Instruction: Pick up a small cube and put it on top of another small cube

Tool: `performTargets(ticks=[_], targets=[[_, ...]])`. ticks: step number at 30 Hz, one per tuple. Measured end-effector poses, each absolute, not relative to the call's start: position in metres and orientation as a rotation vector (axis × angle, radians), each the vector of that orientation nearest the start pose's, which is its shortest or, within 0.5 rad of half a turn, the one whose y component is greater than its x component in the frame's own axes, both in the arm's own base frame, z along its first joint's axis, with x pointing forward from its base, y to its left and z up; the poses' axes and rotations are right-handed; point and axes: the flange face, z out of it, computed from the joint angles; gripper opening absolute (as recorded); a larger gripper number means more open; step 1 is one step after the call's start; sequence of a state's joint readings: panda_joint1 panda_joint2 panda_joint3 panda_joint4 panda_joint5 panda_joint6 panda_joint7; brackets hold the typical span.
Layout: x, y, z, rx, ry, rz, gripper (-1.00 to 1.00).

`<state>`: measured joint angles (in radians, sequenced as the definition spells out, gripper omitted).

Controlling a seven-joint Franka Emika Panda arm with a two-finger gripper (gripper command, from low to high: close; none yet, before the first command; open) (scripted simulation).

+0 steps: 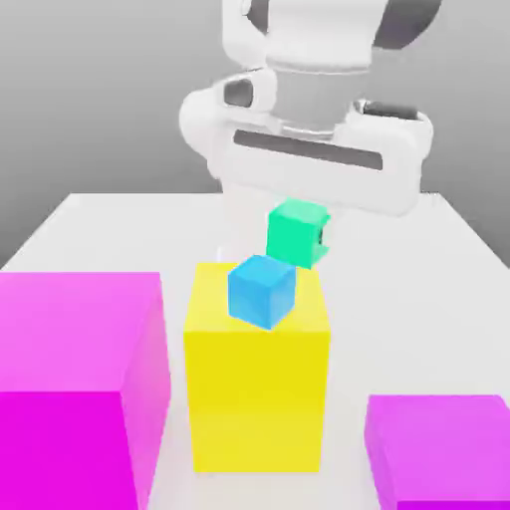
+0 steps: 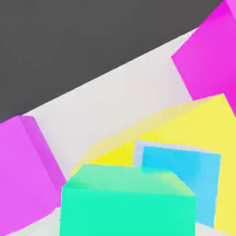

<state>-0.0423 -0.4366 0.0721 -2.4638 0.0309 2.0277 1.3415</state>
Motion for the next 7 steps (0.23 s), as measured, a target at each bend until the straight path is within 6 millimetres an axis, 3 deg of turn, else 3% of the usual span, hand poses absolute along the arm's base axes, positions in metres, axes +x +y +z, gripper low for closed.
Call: performTargets(ticks=[3,4,7], targets=[[0.408,0.009,0.418,-2.455,1.954,0.003,-1.00],[0.407,0.008,0.407,-2.454,1.955,0.003,1.00],[0.407,0.008,0.407,-2.453,1.955,0.003,1.00]])
